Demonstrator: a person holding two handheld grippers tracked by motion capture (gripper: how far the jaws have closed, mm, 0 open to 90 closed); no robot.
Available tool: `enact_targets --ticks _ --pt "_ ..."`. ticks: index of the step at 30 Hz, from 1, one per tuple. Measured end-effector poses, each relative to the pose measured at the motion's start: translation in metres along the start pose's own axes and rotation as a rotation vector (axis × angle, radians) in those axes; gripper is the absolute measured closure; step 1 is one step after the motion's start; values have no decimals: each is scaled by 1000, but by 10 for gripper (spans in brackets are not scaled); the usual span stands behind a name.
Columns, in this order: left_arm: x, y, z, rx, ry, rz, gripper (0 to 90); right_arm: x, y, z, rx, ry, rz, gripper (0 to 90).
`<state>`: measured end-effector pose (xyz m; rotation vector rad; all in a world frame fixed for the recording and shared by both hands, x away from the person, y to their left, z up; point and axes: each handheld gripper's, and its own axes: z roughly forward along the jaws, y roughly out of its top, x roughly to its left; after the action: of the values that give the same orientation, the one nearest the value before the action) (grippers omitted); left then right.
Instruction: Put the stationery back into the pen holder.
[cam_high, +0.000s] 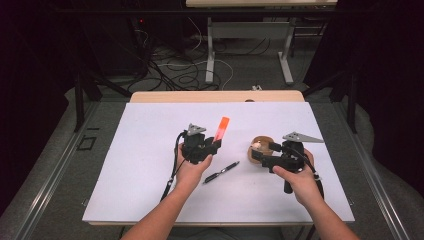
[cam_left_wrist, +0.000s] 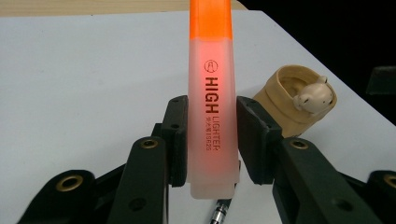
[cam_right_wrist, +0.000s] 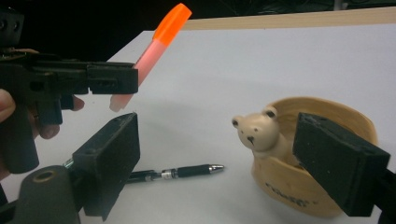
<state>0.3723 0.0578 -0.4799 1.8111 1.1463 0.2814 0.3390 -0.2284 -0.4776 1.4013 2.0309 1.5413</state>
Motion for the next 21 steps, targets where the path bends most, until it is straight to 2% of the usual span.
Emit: enact_targets --ticks 6,7,10,12,15,21 --pt "1 -4 -2 -21 3 -8 661 10 16 18 33 16 8 141" --pt "2 -5 -3 -19 2 -21 661 12 19 20 38 21 7 135" --pt "3 -6 -4 -30 2 -24 661 18 29 28 52 41 -7 88" --pt "3 -6 -6 -32 3 -26 662 22 36 32 60 53 -17 88" --pt "3 -7 -8 -39 4 -25 662 27 45 39 78 51 -26 158" --pt "3 -7 -12 -50 9 -19 662 30 61 52 97 57 -9 184"
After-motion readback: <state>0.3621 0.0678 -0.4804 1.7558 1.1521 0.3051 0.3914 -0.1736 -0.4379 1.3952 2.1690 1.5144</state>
